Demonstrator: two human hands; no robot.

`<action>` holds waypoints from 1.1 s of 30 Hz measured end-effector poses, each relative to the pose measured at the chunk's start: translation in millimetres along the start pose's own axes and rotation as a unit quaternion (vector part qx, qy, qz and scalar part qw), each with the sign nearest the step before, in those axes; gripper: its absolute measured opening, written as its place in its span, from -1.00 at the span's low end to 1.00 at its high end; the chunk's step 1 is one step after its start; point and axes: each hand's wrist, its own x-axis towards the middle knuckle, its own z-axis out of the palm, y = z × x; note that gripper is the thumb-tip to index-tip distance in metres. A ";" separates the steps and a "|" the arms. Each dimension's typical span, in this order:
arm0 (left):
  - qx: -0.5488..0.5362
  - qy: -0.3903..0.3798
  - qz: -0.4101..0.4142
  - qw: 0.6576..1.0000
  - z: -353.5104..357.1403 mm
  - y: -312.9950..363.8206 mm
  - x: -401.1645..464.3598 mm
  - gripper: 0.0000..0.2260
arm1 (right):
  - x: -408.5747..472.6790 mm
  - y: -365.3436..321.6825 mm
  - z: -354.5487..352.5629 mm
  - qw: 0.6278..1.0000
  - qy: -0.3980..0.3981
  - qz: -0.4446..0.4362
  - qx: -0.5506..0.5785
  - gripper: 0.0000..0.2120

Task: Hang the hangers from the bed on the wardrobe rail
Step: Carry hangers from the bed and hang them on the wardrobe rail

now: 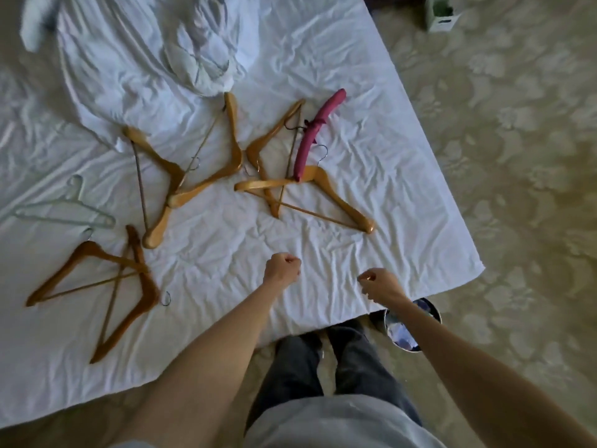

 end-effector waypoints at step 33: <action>-0.164 0.062 0.065 0.982 -36.1 220.7 314.5 -0.66 | 251.1 -91.6 -23.9 0.992 -0.020 -0.087 -0.095 -0.84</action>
